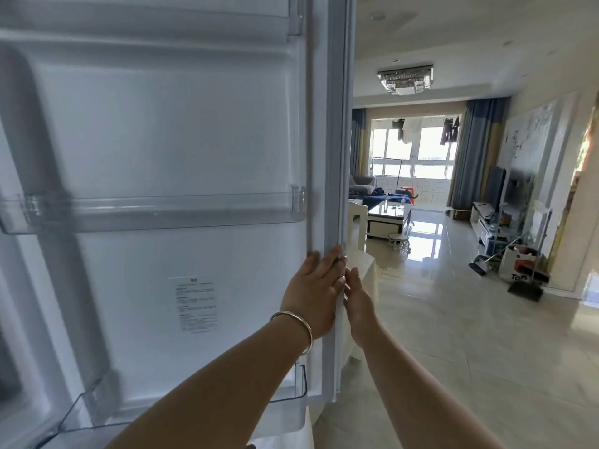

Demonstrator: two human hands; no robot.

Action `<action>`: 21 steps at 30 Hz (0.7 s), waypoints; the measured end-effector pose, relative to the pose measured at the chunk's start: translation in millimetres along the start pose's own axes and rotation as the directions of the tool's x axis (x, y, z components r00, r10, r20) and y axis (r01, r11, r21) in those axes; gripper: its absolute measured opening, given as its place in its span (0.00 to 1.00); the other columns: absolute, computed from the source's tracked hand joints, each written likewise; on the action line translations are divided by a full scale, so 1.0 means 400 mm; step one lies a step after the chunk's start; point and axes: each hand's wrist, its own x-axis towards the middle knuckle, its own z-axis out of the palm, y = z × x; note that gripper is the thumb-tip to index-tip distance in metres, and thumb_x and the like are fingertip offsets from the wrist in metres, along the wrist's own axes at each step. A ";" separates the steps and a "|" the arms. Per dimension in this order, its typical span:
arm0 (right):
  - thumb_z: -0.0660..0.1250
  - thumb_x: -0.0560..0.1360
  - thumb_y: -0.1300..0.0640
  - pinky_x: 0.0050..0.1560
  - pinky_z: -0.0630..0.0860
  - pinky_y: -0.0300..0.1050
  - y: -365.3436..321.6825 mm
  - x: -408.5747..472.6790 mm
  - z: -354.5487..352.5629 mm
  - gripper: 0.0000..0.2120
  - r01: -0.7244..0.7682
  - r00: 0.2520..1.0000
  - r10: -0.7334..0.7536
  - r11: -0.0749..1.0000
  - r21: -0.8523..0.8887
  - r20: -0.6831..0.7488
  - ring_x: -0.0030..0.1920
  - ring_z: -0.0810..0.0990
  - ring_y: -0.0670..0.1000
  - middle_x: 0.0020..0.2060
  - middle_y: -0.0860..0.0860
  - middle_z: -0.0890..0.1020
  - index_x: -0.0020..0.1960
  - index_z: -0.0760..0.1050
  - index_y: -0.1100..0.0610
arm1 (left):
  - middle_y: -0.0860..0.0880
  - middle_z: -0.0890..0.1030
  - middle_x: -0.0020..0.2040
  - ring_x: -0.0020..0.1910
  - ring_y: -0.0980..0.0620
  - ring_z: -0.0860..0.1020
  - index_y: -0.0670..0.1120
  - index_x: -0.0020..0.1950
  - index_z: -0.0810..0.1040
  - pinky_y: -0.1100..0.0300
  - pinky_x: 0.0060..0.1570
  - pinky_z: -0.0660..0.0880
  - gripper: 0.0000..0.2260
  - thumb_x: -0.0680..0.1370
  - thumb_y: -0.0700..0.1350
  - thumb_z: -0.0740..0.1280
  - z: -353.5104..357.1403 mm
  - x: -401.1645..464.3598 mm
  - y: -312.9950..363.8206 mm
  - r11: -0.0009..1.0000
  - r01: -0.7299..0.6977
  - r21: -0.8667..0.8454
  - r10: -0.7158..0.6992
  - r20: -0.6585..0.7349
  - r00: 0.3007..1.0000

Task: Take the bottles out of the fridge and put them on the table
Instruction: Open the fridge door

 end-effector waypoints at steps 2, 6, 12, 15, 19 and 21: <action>0.48 0.82 0.57 0.37 0.71 0.21 0.011 0.014 0.004 0.19 0.020 1.000 -0.020 1.000 0.000 0.005 0.55 0.73 0.48 0.57 0.54 0.74 0.67 0.67 0.64 | 0.46 0.51 0.79 0.77 0.46 0.39 0.44 0.76 0.58 0.46 0.73 0.35 0.27 0.77 0.49 0.58 0.013 0.004 -0.002 1.000 0.008 0.019 -0.008 -0.015 1.000; 0.46 0.83 0.58 0.37 0.72 0.22 0.024 0.037 0.010 0.19 -0.005 1.000 0.001 0.993 0.117 0.031 0.58 0.70 0.49 0.56 0.54 0.73 0.68 0.65 0.64 | 0.47 0.49 0.79 0.77 0.45 0.39 0.45 0.77 0.52 0.46 0.69 0.31 0.29 0.77 0.49 0.56 0.044 0.003 0.002 0.997 0.022 0.074 -0.020 -0.033 0.999; 0.44 0.83 0.57 0.43 0.72 0.22 0.036 0.044 0.010 0.19 0.010 0.997 -0.022 0.988 0.156 0.079 0.58 0.71 0.47 0.56 0.52 0.73 0.68 0.65 0.61 | 0.47 0.48 0.79 0.75 0.47 0.32 0.45 0.77 0.50 0.48 0.65 0.22 0.30 0.78 0.50 0.56 0.053 0.010 0.014 0.992 0.065 0.110 -0.063 -0.019 0.998; 0.44 0.83 0.56 0.40 0.72 0.22 0.026 0.030 0.007 0.14 0.037 0.994 -0.050 0.991 0.127 0.094 0.50 0.74 0.41 0.50 0.47 0.75 0.63 0.65 0.54 | 0.48 0.57 0.78 0.77 0.46 0.40 0.48 0.75 0.59 0.46 0.70 0.30 0.30 0.74 0.52 0.61 0.051 -0.001 0.010 0.986 0.077 0.147 -0.072 -0.036 0.997; 0.48 0.83 0.54 0.48 0.73 0.30 0.021 0.019 0.002 0.13 0.070 0.997 -0.068 0.996 0.049 -0.024 0.51 0.78 0.47 0.46 0.50 0.77 0.57 0.70 0.54 | 0.47 0.61 0.76 0.77 0.48 0.46 0.47 0.73 0.63 0.46 0.74 0.40 0.30 0.72 0.49 0.64 0.051 -0.010 0.014 0.988 0.039 0.149 -0.019 -0.129 0.991; 0.51 0.81 0.52 0.58 0.65 0.38 0.016 0.010 0.006 0.15 0.102 0.976 -0.143 0.967 -0.235 -0.166 0.62 0.72 0.55 0.54 0.52 0.75 0.60 0.71 0.56 | 0.44 0.70 0.71 0.74 0.46 0.62 0.46 0.66 0.73 0.50 0.72 0.56 0.24 0.70 0.44 0.66 0.033 -0.016 0.014 0.999 0.006 0.032 0.004 -0.301 0.954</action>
